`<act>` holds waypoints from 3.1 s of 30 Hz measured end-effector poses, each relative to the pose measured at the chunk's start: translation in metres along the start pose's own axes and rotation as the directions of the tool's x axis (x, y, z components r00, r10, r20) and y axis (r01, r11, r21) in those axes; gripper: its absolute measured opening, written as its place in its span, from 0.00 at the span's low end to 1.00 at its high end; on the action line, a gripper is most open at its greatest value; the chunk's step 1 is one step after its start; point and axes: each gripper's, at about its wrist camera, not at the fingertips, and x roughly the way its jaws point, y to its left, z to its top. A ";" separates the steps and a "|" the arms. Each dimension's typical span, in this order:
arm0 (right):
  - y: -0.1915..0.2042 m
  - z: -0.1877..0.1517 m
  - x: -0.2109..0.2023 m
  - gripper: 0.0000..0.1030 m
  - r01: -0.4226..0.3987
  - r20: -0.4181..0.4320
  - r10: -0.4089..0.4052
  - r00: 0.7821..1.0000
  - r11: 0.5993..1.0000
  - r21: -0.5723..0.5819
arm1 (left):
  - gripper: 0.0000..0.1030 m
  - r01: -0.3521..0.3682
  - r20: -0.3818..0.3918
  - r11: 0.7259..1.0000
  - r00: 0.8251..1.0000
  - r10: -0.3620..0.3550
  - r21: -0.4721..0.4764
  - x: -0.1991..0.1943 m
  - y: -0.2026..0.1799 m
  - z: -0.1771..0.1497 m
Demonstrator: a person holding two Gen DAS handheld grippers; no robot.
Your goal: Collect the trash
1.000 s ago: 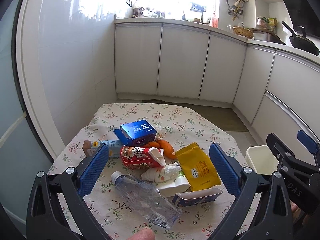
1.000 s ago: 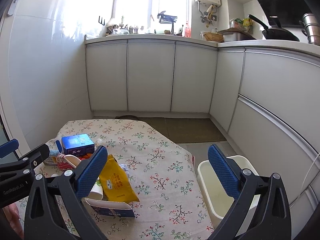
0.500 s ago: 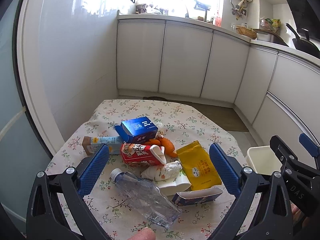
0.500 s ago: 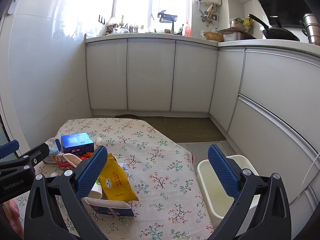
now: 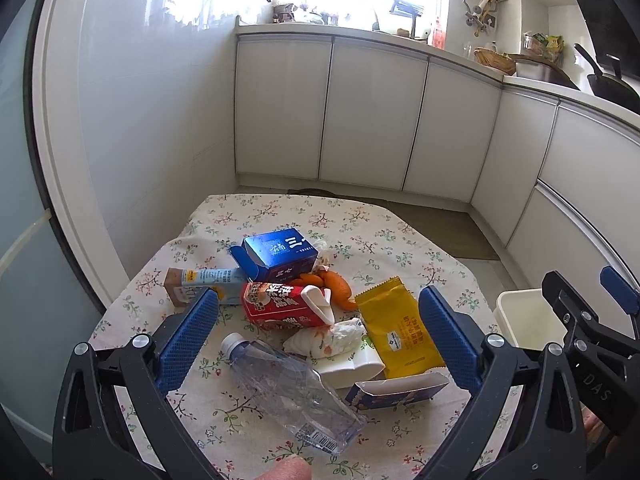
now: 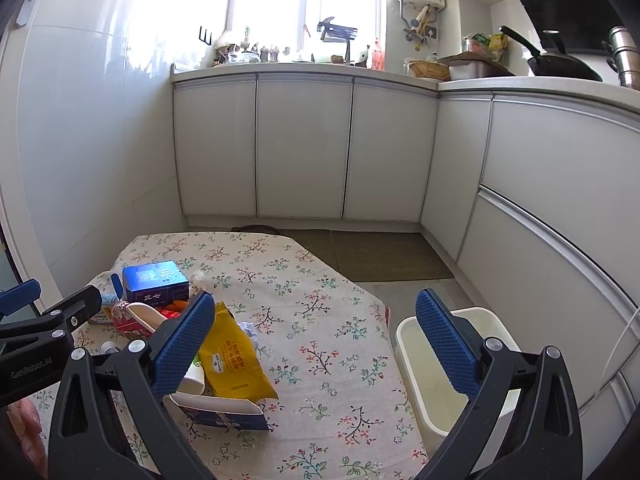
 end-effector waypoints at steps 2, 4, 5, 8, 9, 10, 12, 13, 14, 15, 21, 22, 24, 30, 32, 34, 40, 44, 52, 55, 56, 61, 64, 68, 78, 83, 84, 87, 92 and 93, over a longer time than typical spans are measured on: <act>0.000 0.000 0.001 0.95 -0.001 -0.002 0.001 1.000 1.000 0.000 | 0.93 0.000 -0.003 1.000 1.000 0.000 0.000 0.000 0.000 0.000; 0.000 0.000 0.002 0.95 -0.004 -0.004 0.004 1.000 1.000 0.000 | 0.93 -0.002 -0.005 1.000 1.000 0.002 0.001 0.001 -0.001 -0.001; 0.000 0.000 0.002 0.95 -0.004 -0.005 0.004 1.000 1.000 -0.001 | 0.93 -0.002 -0.006 1.000 1.000 0.002 0.002 0.001 -0.001 0.000; 0.000 0.000 0.003 0.95 -0.005 -0.009 0.005 1.000 1.000 -0.001 | 0.93 -0.002 -0.007 1.000 1.000 0.002 0.002 0.001 -0.001 0.000; 0.000 0.000 0.004 0.95 -0.005 -0.009 0.005 1.000 1.000 -0.001 | 0.93 -0.002 -0.007 1.000 1.000 0.002 0.002 0.001 -0.001 0.000; -0.001 0.000 0.004 0.95 -0.005 -0.007 0.005 1.000 1.000 -0.001 | 0.93 -0.002 -0.007 1.000 1.000 0.002 0.003 0.001 -0.001 0.000; -0.001 0.001 0.004 0.95 -0.005 -0.005 0.005 1.000 1.000 -0.002 | 0.93 -0.002 -0.007 1.000 1.000 0.002 0.004 0.001 -0.001 0.000; -0.002 0.001 0.004 0.95 -0.005 -0.005 0.005 1.000 1.000 -0.002 | 0.93 -0.002 -0.007 1.000 1.000 0.002 0.002 0.001 -0.001 0.000; -0.002 0.001 0.005 0.95 -0.005 -0.005 0.005 1.000 1.000 -0.002 | 0.93 -0.002 -0.007 1.000 1.000 0.002 0.002 0.001 -0.001 0.000; -0.002 0.001 0.005 0.95 -0.005 -0.005 0.005 1.000 1.000 -0.003 | 0.93 -0.002 -0.008 1.000 1.000 0.002 0.002 0.001 -0.001 0.000; -0.004 0.001 0.007 0.95 -0.001 -0.004 0.001 1.000 1.000 -0.006 | 0.93 -0.002 -0.007 1.000 1.000 0.002 0.002 0.001 -0.001 0.000; -0.004 0.001 0.007 0.95 0.000 -0.005 0.000 1.000 1.000 -0.006 | 0.93 -0.002 -0.007 1.000 1.000 0.002 0.002 0.001 -0.001 0.000; -0.004 0.000 0.008 0.95 -0.001 -0.006 0.001 1.000 1.000 -0.008 | 0.93 -0.001 -0.008 1.000 1.000 0.001 0.002 0.001 -0.001 -0.001; -0.004 0.000 0.009 0.95 0.000 -0.006 0.000 1.000 1.000 -0.009 | 0.93 0.000 -0.008 1.000 1.000 0.000 0.003 0.001 -0.002 -0.001; -0.004 0.000 0.009 0.95 -0.001 -0.007 0.001 1.000 1.000 -0.010 | 0.93 -0.002 -0.009 1.000 1.000 0.002 0.004 0.001 -0.002 -0.001; -0.004 0.000 0.010 0.95 0.000 -0.008 0.000 1.000 1.000 -0.011 | 0.93 -0.002 -0.012 1.000 1.000 0.002 0.002 0.000 -0.002 -0.001; -0.004 0.000 0.013 0.95 0.002 -0.017 -0.002 1.000 1.000 -0.013 | 0.93 -0.004 -0.022 1.000 1.000 0.004 -0.002 0.001 -0.001 -0.001; -0.006 0.000 0.021 0.95 -0.008 -0.061 0.008 0.998 1.000 0.002 | 0.93 -0.012 -0.038 1.000 0.999 0.012 0.002 0.003 0.001 -0.001; -0.010 0.014 0.048 0.95 -0.091 -0.233 0.110 0.966 0.992 0.090 | 0.93 -0.015 -0.126 1.000 0.992 0.017 0.012 0.020 0.011 0.009; -0.011 0.030 0.051 0.95 -0.128 -0.248 0.156 0.956 0.984 0.122 | 0.93 -0.011 -0.137 1.000 0.991 0.008 -0.017 0.025 0.025 0.029; -0.011 0.037 0.054 0.95 -0.143 -0.252 0.173 0.952 0.981 0.134 | 0.93 -0.012 -0.137 0.999 0.990 0.007 -0.031 0.027 0.030 0.036; -0.018 0.051 0.070 0.95 -0.159 -0.259 0.202 0.945 0.971 0.179 | 0.93 -0.014 -0.118 0.993 0.993 -0.001 -0.121 0.034 0.062 0.081; -0.031 0.038 0.083 0.95 -0.143 -0.272 0.198 0.942 0.967 0.210 | 0.93 0.064 -0.151 0.983 0.984 -0.091 -0.174 0.052 0.082 0.092; -0.044 0.019 0.110 0.95 -0.127 -0.378 0.229 0.897 0.952 0.277 | 0.93 0.154 -0.350 0.945 0.902 -0.253 -0.287 0.102 0.102 0.052; -0.037 0.017 0.121 0.95 -0.151 -0.409 0.265 0.873 0.945 0.290 | 0.93 0.076 -0.365 0.727 0.826 -0.429 -0.682 0.146 0.118 0.015; -0.035 0.014 0.126 0.95 -0.145 -0.426 0.260 0.866 0.948 0.284 | 0.82 -0.040 -0.449 0.707 0.797 -0.403 -0.706 0.173 0.103 0.002; -0.036 0.013 0.127 0.95 -0.143 -0.429 0.258 0.866 0.949 0.282 | 0.77 -0.056 -0.459 0.700 0.792 -0.403 -0.712 0.177 0.101 -0.002; -0.037 0.009 0.131 0.95 -0.131 -0.445 0.243 0.862 0.955 0.267 | 0.57 -0.072 -0.467 0.670 0.772 -0.432 -0.738 0.187 0.097 -0.011; -0.041 0.002 0.144 0.95 -0.129 -0.482 0.254 0.839 0.952 0.279 | 0.46 -0.062 -0.471 0.692 0.776 -0.420 -0.719 0.188 0.097 -0.012; -0.041 0.001 0.146 0.95 -0.130 -0.488 0.262 0.833 0.949 0.288 | 0.44 -0.046 -0.464 0.700 0.779 -0.421 -0.713 0.185 0.097 -0.010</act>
